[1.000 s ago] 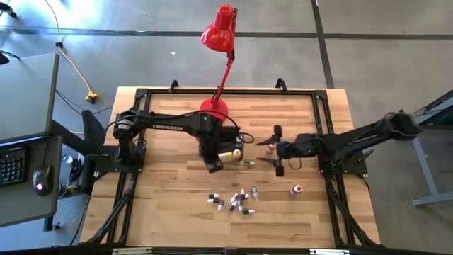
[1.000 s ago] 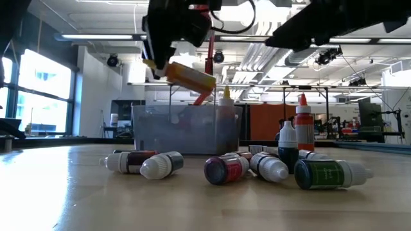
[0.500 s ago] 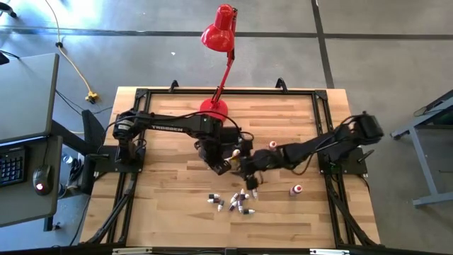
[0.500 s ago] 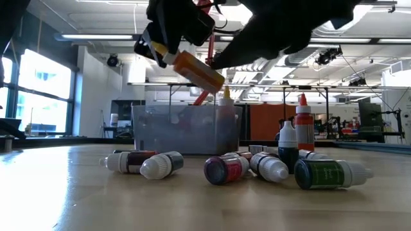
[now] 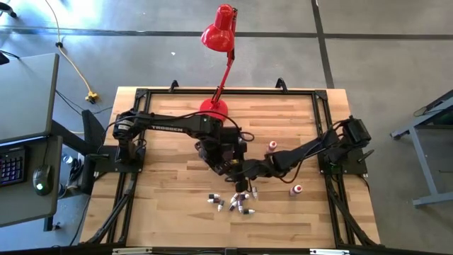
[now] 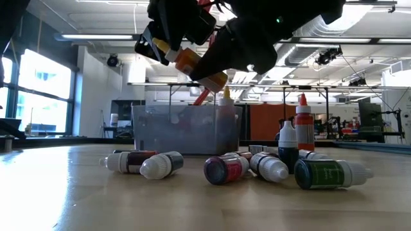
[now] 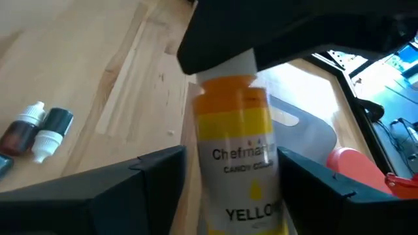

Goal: Pick & Place food coloring
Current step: Adjust the large yellow food coloring bottle in the black bin

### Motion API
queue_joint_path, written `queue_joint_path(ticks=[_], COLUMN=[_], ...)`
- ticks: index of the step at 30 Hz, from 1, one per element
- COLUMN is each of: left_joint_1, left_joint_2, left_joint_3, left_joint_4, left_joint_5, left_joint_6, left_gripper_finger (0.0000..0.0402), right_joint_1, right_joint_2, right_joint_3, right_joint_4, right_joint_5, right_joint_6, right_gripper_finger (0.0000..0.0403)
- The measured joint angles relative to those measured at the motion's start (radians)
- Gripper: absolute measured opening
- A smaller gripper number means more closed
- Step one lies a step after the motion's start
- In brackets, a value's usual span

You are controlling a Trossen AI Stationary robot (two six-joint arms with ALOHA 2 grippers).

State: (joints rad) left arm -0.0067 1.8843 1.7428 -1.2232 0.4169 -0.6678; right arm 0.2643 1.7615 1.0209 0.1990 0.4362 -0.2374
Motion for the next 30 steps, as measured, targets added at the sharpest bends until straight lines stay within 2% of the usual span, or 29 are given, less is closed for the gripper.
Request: queue_joint_path(ticks=[5,10,15,22,28,30], left_joint_1=[0.000,0.000,0.000,-0.001,0.000,0.002], left_joint_2=[0.000,0.000,0.000,0.000,0.000,0.000], left_joint_3=[0.000,0.000,0.000,0.000,0.000,0.000], left_joint_4=[-0.005,-0.005,-0.001,0.012,0.019,0.024], left_joint_5=[0.003,0.004,-0.010,-0.112,-0.271,-0.278], left_joint_6=[0.000,0.000,0.018,0.161,0.278,0.300], left_gripper_finger=[0.0125,0.0126,0.0127,0.0132,0.0170,0.0189], right_joint_1=[-0.003,-0.003,-0.003,-0.005,-0.011,-0.013], right_joint_2=[0.000,0.000,0.000,-0.002,0.001,0.000], right_joint_3=[-0.001,-0.001,-0.001,-0.001,-0.005,-0.004], right_joint_4=[0.000,0.000,-0.006,-0.069,-0.127,-0.123], right_joint_5=[-0.077,-0.083,-0.091,-0.077,-0.106,-0.111], right_joint_6=[0.004,0.003,0.005,0.086,0.126,0.127], right_gripper_finger=[0.0171,0.0127,0.0122,0.0120,0.0120,0.0119])
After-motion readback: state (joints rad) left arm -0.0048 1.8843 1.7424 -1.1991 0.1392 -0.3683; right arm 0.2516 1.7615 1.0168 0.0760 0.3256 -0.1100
